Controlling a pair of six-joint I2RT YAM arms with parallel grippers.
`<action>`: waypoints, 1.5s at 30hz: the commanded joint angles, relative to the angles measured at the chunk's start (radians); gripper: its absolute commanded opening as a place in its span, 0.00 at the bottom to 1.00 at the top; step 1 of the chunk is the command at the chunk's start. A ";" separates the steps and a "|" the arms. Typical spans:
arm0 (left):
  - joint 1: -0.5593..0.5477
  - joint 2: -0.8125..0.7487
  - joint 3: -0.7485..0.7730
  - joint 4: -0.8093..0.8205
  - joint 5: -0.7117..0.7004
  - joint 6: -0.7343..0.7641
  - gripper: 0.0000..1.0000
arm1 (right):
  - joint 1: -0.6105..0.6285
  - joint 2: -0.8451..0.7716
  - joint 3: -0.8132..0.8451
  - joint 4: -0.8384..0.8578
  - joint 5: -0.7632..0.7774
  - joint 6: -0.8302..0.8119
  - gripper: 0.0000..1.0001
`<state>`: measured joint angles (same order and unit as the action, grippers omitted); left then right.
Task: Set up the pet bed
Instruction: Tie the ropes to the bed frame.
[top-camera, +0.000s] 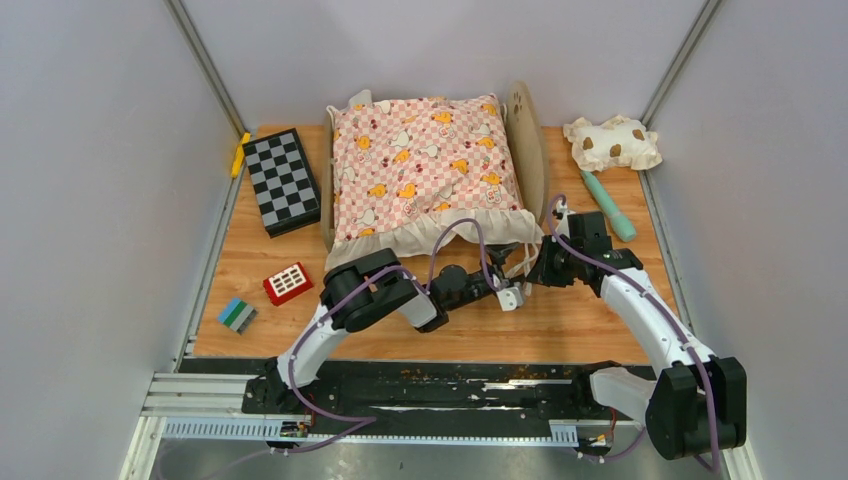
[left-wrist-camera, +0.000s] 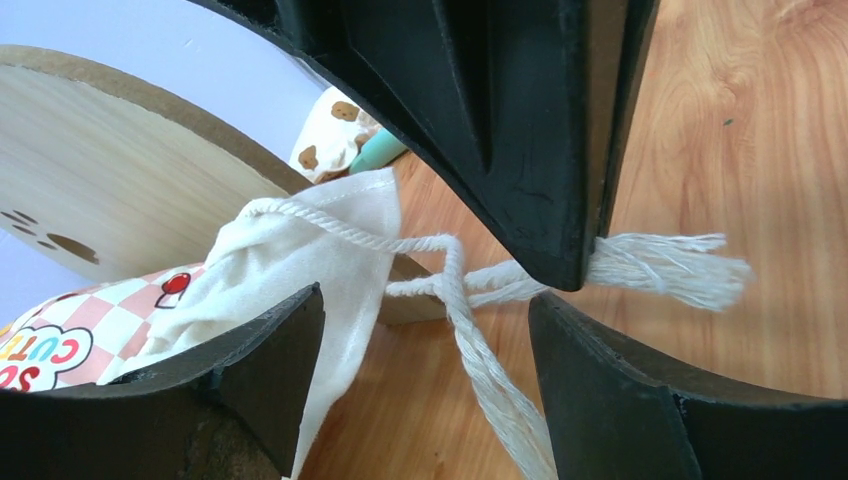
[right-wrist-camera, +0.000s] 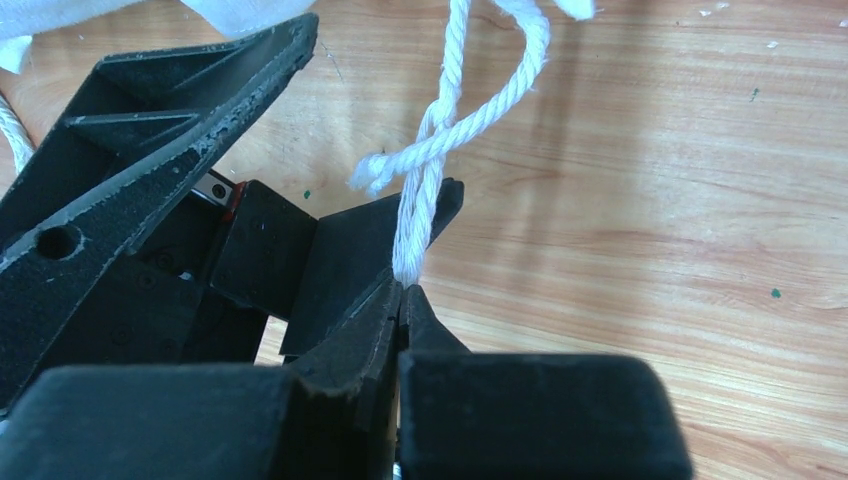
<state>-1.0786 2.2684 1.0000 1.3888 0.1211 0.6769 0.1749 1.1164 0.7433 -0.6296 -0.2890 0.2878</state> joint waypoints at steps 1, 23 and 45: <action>0.003 0.027 0.048 0.094 0.025 -0.016 0.81 | -0.008 -0.016 0.026 0.008 0.005 -0.015 0.00; 0.004 0.038 0.077 0.067 0.103 -0.002 0.59 | -0.025 -0.012 0.021 0.019 -0.009 -0.017 0.00; 0.005 0.028 0.112 -0.054 0.186 0.005 0.44 | -0.038 -0.032 0.033 0.014 -0.030 -0.018 0.00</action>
<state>-1.0729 2.2986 1.0733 1.3342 0.2951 0.6804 0.1452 1.1088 0.7437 -0.6308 -0.2981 0.2848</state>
